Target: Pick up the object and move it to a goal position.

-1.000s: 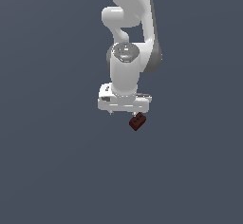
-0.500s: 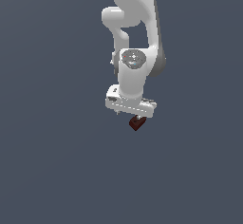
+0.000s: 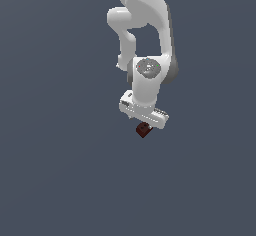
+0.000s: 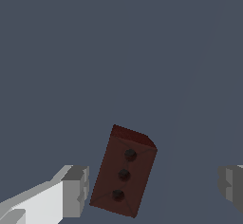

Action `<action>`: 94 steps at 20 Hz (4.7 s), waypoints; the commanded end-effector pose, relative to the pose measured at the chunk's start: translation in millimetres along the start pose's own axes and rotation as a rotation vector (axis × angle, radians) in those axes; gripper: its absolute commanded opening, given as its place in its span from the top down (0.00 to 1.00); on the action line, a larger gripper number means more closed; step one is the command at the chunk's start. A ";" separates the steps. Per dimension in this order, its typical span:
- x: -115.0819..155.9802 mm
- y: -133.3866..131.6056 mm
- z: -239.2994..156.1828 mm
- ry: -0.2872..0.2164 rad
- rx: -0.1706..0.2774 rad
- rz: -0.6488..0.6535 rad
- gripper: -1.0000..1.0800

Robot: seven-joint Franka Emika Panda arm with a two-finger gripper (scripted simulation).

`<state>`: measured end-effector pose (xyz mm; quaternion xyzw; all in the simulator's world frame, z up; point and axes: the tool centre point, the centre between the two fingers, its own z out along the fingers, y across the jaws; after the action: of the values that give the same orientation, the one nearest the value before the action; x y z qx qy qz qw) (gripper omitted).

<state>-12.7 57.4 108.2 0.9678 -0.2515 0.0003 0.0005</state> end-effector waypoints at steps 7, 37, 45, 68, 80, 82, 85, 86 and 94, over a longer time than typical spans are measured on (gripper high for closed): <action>-17.6 -11.4 19.1 -0.001 0.001 0.186 0.04; -29.7 -17.1 79.0 -0.001 0.001 0.307 0.04; -29.3 -17.5 81.2 -0.001 0.001 0.307 1.00; -11.7 37.8 13.3 -0.002 0.002 0.307 1.00; 19.9 131.3 -101.1 -0.003 0.003 0.308 1.00; 25.5 146.9 -120.6 -0.003 0.003 0.308 1.00; 34.1 169.9 -149.3 -0.003 0.003 0.308 1.00; 36.9 177.2 -158.5 -0.003 0.003 0.308 1.00; 56.3 222.7 -217.0 -0.002 0.002 0.308 1.00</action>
<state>-71.3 -156.6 315.3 0.9176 -0.3976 -0.0006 -0.0006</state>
